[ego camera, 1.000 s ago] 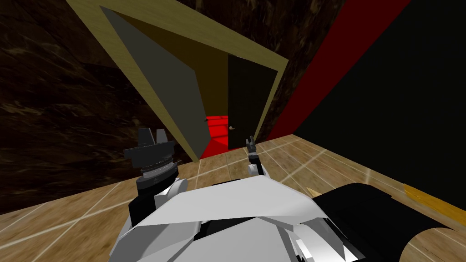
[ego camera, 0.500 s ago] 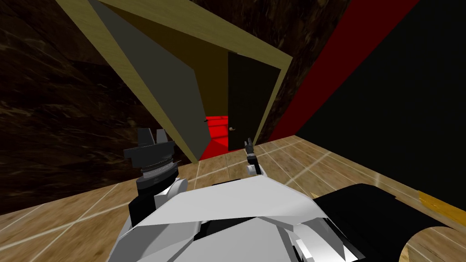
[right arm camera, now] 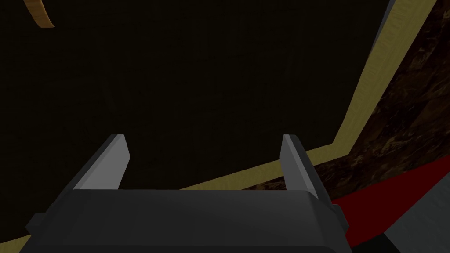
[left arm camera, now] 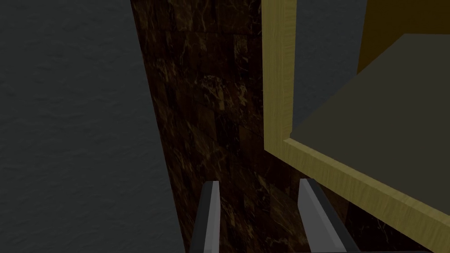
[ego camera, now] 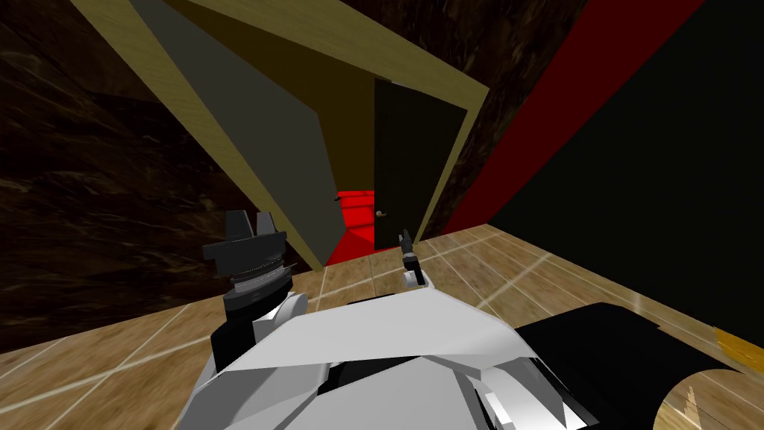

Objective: Push the door open

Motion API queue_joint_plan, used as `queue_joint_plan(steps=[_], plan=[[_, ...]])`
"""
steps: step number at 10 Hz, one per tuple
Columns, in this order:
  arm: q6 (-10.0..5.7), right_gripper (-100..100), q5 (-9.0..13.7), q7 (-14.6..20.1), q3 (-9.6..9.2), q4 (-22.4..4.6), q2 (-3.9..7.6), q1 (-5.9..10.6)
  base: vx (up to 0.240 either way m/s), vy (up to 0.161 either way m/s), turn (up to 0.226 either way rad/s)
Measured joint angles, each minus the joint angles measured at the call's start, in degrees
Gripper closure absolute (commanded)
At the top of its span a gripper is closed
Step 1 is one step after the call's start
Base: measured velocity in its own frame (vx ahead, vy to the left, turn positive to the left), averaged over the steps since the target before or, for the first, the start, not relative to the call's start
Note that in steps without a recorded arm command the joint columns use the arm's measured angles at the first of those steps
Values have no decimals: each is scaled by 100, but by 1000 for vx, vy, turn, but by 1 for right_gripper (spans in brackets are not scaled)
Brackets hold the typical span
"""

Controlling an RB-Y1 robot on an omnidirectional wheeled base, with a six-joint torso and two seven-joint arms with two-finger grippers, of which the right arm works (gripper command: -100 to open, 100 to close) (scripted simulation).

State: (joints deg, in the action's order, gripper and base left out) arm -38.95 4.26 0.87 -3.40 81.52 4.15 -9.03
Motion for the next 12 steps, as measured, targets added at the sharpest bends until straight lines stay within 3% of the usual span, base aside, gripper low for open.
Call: queue_joint_plan(steps=[6, 12], plan=[[-74, -100, -48, -66, -5, -746, -30, 245, 69, -28, 19], [-184, -100, -102, -174, -4, -1577, -145, 568, 89, -31, 25]])
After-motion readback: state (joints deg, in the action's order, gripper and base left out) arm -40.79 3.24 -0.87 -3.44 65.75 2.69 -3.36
